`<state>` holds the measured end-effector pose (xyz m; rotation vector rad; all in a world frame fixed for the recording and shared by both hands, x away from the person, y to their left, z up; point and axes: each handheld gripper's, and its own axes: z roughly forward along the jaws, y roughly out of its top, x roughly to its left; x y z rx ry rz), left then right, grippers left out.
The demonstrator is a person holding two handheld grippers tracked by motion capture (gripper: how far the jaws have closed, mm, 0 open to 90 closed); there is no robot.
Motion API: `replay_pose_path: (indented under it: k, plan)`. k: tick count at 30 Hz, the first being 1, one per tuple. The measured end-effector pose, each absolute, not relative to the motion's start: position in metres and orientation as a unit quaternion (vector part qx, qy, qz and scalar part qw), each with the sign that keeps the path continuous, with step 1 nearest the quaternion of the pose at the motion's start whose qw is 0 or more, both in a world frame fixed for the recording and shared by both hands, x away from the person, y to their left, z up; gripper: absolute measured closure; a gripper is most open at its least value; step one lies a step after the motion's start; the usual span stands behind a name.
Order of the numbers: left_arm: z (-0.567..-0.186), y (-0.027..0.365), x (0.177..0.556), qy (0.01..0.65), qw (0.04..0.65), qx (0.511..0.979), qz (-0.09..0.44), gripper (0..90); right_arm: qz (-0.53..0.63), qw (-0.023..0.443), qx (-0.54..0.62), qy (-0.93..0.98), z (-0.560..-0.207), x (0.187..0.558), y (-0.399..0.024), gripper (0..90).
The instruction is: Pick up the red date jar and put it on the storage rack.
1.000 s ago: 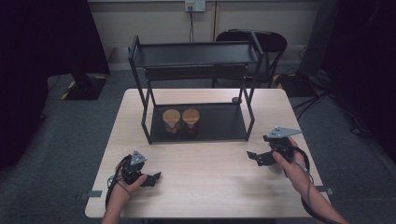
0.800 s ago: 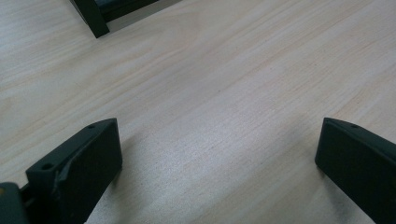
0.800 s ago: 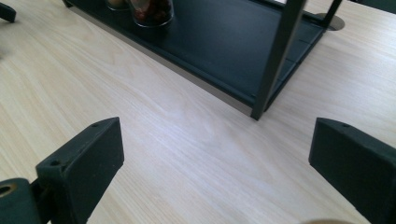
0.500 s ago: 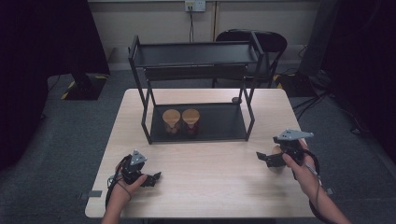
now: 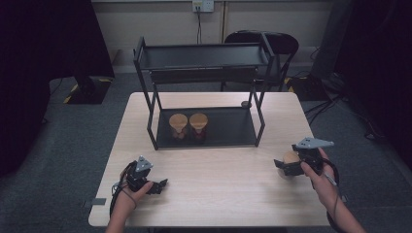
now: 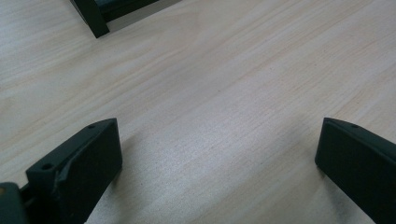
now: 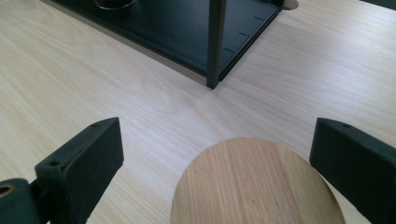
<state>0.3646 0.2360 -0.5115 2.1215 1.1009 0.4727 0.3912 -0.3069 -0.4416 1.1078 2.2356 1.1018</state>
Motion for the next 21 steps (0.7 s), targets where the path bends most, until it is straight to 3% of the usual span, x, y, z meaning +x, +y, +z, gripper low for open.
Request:
replay_pose_path:
  k: [21]
  plan:
    - [-0.511, 0.236, 0.365, 0.424, 0.345, 0.817, 0.182, 0.1, 0.394, 0.205, 0.419, 0.792, -0.462, 0.386, -0.327, 2.1]
